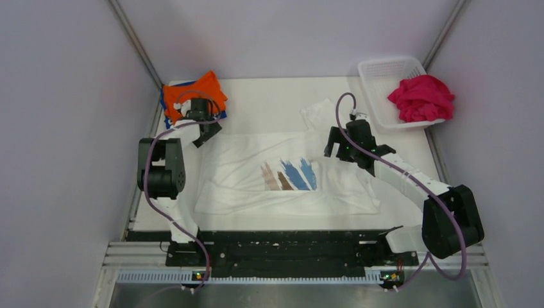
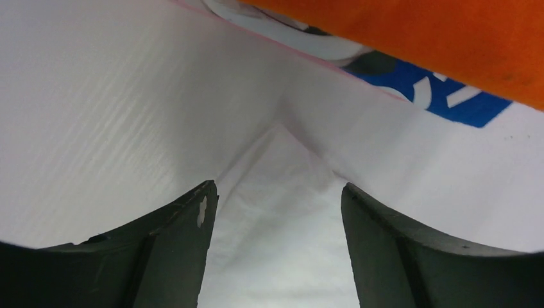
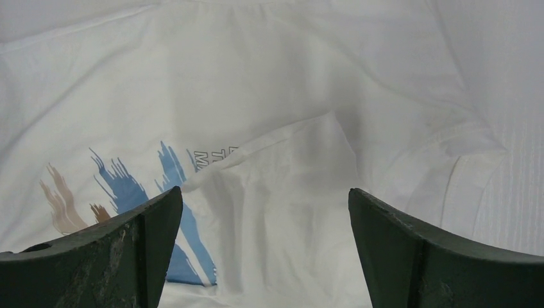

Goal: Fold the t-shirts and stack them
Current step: Grab the side of the flattened tshirt furthest away from the robot with both arms

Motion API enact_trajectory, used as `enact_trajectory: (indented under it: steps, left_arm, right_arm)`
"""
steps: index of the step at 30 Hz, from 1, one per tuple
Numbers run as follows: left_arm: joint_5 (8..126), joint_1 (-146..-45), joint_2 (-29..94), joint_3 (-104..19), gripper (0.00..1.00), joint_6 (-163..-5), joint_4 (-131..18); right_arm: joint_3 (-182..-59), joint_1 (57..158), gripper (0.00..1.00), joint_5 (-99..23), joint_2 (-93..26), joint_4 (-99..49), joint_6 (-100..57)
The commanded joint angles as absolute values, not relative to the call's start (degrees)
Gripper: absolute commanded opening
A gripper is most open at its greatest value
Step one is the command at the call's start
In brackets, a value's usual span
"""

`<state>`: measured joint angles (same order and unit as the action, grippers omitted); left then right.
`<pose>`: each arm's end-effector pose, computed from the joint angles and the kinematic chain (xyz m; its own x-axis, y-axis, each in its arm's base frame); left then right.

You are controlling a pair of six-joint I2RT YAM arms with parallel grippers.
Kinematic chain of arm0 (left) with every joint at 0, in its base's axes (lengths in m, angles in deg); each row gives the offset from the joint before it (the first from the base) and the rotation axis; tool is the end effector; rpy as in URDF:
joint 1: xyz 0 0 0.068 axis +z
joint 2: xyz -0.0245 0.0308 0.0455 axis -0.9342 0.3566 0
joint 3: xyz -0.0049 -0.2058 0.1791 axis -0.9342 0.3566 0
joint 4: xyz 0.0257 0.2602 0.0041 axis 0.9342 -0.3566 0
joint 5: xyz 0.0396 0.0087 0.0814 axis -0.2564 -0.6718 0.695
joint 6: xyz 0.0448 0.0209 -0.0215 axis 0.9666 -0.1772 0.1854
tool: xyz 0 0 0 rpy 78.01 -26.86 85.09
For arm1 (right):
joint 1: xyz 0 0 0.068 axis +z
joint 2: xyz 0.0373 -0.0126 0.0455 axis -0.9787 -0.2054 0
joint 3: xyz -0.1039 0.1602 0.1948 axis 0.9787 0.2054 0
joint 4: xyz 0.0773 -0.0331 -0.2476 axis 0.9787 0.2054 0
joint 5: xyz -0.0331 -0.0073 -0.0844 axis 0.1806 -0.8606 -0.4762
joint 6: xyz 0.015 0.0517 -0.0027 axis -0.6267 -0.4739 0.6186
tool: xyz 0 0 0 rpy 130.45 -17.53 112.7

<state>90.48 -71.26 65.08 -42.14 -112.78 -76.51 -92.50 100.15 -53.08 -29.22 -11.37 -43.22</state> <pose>0.3992 -0.0056 0.1834 -0.5325 -0.6051 -0.5918 -0.6132 0.7578 -0.2231 0.2627 0.1011 0.2266 -0.6978 0.2271 -0.6793 0.0591 0.9634 0.2613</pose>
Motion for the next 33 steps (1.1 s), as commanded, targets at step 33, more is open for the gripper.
enact_trajectory:
  steps: [33]
  left_arm:
    - [87.8, -71.5, 72.6, -52.4, 0.47, -104.7, -88.2]
  right_arm:
    - [-93.5, 98.3, 0.99, -55.4, -28.8, -12.7, -43.2]
